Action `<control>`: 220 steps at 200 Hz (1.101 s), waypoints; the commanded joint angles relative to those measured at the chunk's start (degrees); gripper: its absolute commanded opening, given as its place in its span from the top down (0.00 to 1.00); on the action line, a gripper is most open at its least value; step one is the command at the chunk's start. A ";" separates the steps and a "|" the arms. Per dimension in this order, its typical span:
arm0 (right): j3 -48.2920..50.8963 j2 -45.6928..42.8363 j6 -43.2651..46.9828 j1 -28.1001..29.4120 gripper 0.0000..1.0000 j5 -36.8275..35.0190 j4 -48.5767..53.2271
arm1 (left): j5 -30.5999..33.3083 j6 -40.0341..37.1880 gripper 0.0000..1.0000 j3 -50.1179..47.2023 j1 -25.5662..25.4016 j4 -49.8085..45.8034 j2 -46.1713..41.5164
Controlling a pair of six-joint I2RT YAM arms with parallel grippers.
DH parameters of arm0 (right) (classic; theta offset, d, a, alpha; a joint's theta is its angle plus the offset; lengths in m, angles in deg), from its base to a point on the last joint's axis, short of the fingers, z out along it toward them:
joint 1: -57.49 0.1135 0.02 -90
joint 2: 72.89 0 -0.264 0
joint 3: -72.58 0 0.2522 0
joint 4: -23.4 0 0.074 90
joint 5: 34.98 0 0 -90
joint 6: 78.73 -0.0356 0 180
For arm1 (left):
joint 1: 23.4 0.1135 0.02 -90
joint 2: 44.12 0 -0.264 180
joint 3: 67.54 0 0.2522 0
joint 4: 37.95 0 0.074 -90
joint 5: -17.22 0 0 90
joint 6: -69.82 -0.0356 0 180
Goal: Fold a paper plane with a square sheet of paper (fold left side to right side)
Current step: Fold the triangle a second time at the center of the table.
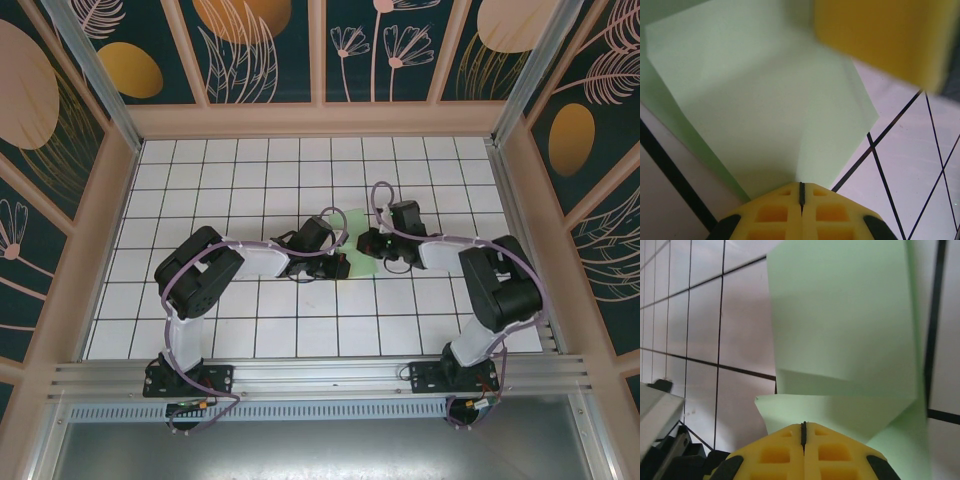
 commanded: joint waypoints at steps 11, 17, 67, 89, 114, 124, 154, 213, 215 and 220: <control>-2.85 5.58 -0.95 0.23 1.00 -0.86 1.77 | 2.42 -1.48 0.99 1.23 -0.48 -6.62 -0.03; -3.47 6.14 -0.73 0.21 1.00 -1.59 3.01 | 2.76 -1.87 0.98 1.98 -0.45 -7.16 -0.55; -3.49 7.09 -0.45 0.27 1.00 -3.55 6.64 | 0.87 -3.81 0.98 7.57 -0.14 -9.64 -2.48; -3.28 7.21 -0.54 0.23 1.00 -3.42 6.52 | -0.11 -4.02 0.98 8.12 -0.13 -9.76 -1.20; -3.52 7.32 -0.36 0.29 1.00 -3.32 6.75 | -0.47 -4.02 0.98 7.43 -0.12 -9.46 0.01; -3.64 7.40 -0.20 0.22 1.00 -3.42 7.05 | -0.35 -3.92 0.98 7.14 -0.14 -9.43 0.29; -3.81 7.78 0.09 0.22 1.00 -3.50 7.40 | -0.16 -3.89 0.98 6.61 -0.14 -9.28 1.26; -4.18 8.56 0.35 0.22 1.00 -3.77 8.04 | -0.84 -3.67 0.99 3.61 -0.09 -8.35 1.57; -4.18 8.61 0.35 0.22 1.00 -3.73 8.04 | -0.73 -3.67 0.98 3.56 -0.11 -8.39 1.56; -4.24 8.60 0.35 0.22 1.00 -3.75 8.14 | -0.52 -3.67 0.99 3.35 -0.14 -8.48 1.47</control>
